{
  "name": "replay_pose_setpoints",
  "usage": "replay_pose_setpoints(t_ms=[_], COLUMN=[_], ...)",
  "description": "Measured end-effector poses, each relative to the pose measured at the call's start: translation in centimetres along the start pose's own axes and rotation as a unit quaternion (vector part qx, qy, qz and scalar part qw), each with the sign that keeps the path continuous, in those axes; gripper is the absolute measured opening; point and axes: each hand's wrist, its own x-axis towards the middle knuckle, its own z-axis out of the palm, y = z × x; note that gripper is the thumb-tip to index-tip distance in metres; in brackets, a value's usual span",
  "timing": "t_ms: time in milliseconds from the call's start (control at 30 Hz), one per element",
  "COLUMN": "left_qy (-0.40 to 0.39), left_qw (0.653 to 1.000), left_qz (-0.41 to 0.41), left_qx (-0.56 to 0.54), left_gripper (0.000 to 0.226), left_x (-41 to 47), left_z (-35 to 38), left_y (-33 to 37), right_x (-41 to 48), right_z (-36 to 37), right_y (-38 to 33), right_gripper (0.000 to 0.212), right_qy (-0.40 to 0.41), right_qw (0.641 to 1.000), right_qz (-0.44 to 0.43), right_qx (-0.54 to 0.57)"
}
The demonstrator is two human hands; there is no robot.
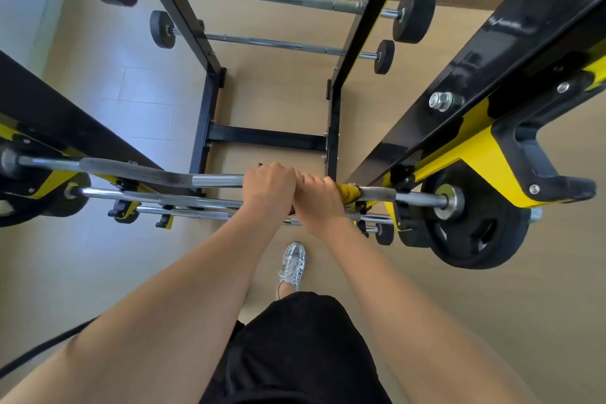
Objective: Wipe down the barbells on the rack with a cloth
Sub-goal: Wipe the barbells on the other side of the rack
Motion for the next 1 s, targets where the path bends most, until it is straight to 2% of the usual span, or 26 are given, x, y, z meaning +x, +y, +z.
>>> replay_pose_setpoints(t_ms=[100, 233, 333, 400, 467, 533, 600, 633, 700, 767, 833, 933, 1000], left_qy=[-0.002, -0.014, -0.023, -0.028, -0.026, -0.019, -0.023, -0.026, -0.029, -0.033, -0.035, -0.028, -0.031], left_qw=[1.000, 1.000, 1.000, 1.000, 1.000, 1.000, 1.000, 1.000, 0.999, 0.999, 0.999, 0.999, 0.999], left_qz=[-0.006, 0.003, 0.007, 0.004, -0.001, 0.000, 0.001, -0.001, -0.006, -0.011, -0.014, -0.017, -0.016], left_qx=[-0.014, -0.009, -0.009, -0.011, -0.017, -0.023, -0.019, -0.017, -0.011, -0.012, -0.016, -0.017, -0.024], left_gripper=[0.027, 0.030, 0.030, 0.030, 0.034, 0.033, 0.029, 0.028, 0.027, 0.027, 0.028, 0.029, 0.030], left_x=[-0.2, -0.4, -0.4, -0.3, -0.2, -0.2, -0.4, -0.4, -0.5, -0.5, -0.4, -0.3, -0.2], left_z=[-0.1, -0.4, -0.5, -0.6, -0.5, -0.6, -0.5, -0.5, -0.5, -0.6, -0.7, -0.7, -0.7], left_y=[0.0, 0.1, 0.3, 0.4, 0.5, 0.4, 0.3, 0.4, 0.5, 0.7, 0.8, 0.9, 0.8], right_x=[-1.2, -4.3, -4.8, -3.7, -3.1, -3.3, -4.9, -6.1, -8.0, -7.4, -5.4, -4.6, -5.3], right_z=[-0.8, -1.1, -0.5, 0.5, 0.9, -0.3, -0.7, -0.6, -0.1, 0.6, 1.8, 2.6, 2.0], right_y=[3.6, 9.1, 6.7, 3.0, 1.1, 2.7, 6.6, 8.9, 11.4, 9.5, 5.1, 2.2, 4.0], right_gripper=[0.047, 0.049, 0.043, 0.038, 0.034, 0.044, 0.054, 0.054, 0.049, 0.034, 0.024, 0.050, 0.061], right_qy=[-0.038, -0.021, 0.000, 0.012, 0.047, 0.039, 0.011, 0.022, 0.063, 0.107, 0.139, 0.148, 0.125], right_qw=[0.999, 0.996, 0.987, 0.992, 0.999, 0.996, 0.996, 0.996, 0.991, 0.984, 0.982, 0.979, 0.980], right_qz=[-0.005, 0.070, 0.147, 0.116, 0.024, -0.031, -0.012, 0.017, 0.089, 0.128, 0.093, -0.004, 0.004], right_qx=[-0.019, -0.052, -0.067, -0.046, 0.015, 0.080, 0.089, 0.080, 0.074, 0.063, 0.088, 0.137, 0.153])
